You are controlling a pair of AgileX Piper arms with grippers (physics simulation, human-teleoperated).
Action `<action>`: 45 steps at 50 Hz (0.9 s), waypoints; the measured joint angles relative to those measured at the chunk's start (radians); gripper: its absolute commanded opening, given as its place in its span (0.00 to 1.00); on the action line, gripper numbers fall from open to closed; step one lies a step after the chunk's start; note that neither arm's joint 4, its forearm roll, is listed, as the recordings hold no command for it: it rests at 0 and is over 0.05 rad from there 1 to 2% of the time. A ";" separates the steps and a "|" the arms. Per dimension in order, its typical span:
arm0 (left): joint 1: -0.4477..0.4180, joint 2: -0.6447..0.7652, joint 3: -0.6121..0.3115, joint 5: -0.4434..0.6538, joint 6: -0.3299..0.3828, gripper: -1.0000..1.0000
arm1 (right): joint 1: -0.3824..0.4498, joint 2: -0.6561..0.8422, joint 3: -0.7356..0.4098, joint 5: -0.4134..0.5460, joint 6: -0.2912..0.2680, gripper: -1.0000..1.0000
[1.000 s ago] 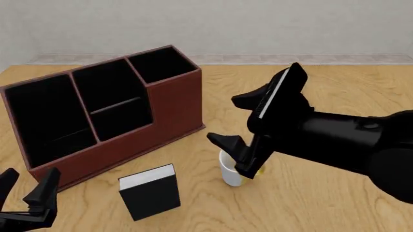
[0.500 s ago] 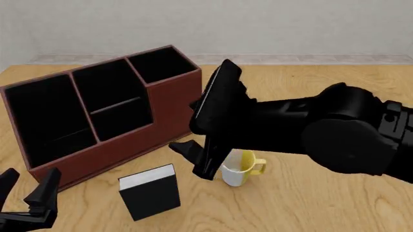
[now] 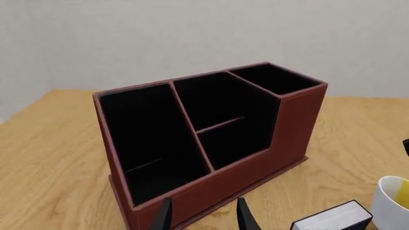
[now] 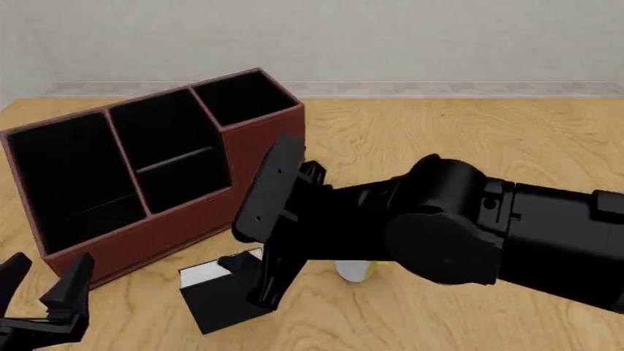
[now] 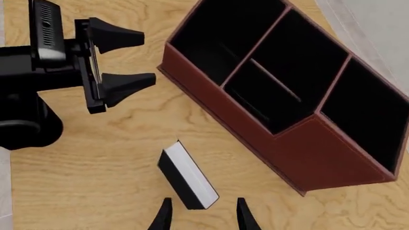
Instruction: Pick up the book and place it in the right compartment of the caddy.
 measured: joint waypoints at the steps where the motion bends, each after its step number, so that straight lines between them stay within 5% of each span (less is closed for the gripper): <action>1: 0.000 0.001 0.000 0.000 0.003 1.00 | 0.002 0.003 0.001 -0.001 0.003 1.00; 13: -0.002 0.007 0.000 -0.003 0.016 1.00 | -0.001 0.033 0.018 -0.013 0.005 1.00; 45: -0.007 0.016 0.000 -0.010 0.025 1.00 | -0.029 0.163 -0.013 0.009 -0.092 1.00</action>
